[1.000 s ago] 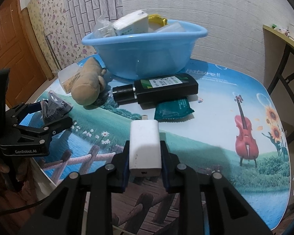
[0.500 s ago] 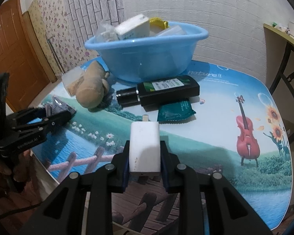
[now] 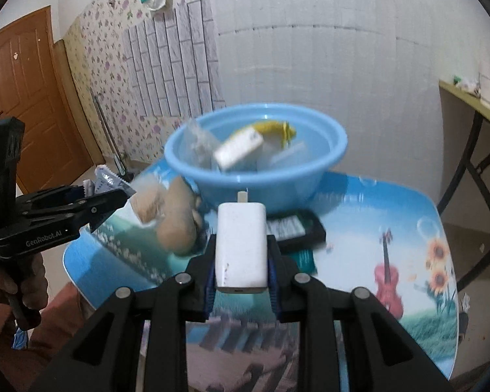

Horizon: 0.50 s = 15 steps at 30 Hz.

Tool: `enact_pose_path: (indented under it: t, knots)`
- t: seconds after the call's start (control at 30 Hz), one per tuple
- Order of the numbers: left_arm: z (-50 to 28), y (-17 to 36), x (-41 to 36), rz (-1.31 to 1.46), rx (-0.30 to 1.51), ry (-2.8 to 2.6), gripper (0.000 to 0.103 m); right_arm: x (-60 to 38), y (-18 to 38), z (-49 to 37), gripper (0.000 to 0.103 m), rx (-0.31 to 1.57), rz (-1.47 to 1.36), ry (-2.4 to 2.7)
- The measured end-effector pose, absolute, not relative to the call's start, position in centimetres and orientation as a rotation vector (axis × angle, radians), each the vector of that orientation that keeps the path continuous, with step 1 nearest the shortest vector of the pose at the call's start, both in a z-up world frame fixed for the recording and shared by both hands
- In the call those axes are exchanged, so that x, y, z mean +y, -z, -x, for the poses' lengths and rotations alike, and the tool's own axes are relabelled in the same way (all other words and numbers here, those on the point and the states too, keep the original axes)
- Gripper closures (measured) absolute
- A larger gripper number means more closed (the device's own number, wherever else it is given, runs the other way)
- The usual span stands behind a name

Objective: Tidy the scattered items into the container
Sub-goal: 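Lift the wrapper and charger over the blue basin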

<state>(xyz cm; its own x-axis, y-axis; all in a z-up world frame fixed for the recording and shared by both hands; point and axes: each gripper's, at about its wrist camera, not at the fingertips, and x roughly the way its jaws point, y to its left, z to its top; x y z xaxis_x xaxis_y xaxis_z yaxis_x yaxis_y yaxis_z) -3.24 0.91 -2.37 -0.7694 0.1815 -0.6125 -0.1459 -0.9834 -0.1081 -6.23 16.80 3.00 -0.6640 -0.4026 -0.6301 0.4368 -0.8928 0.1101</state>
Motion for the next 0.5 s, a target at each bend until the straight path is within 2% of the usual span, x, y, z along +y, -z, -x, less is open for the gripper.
enact_pose_path:
  t: [0.5]
  knots:
    - [11.1,1.5,4.7,0.953,-0.020,-2.744,0.063,15.9,-4.3,12.3,0.078,0.043,-0.909,2.511]
